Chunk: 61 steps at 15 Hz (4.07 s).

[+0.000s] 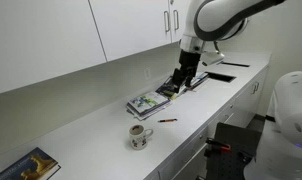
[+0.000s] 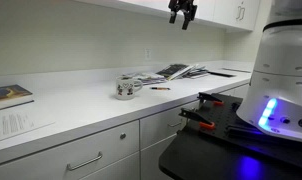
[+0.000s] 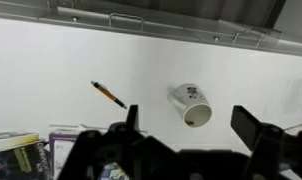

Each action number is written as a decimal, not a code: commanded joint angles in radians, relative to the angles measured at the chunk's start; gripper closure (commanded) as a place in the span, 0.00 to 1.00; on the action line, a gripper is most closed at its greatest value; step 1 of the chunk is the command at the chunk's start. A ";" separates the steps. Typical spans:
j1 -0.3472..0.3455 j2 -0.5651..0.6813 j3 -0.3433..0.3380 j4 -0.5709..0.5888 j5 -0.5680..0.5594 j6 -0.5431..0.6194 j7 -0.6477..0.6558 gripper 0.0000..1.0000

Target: Put then pen in the cup

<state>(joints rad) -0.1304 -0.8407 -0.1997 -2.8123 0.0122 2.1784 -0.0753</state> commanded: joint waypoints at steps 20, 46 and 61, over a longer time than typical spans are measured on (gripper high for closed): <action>0.030 0.740 -0.038 0.324 -0.124 0.202 -0.432 0.00; -0.122 1.355 0.047 0.602 -0.258 0.533 -0.566 0.00; -0.180 1.379 0.103 0.616 -0.385 0.494 -0.691 0.95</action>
<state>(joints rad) -0.2960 0.5735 -0.1206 -2.1622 -0.3218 2.6818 -0.7076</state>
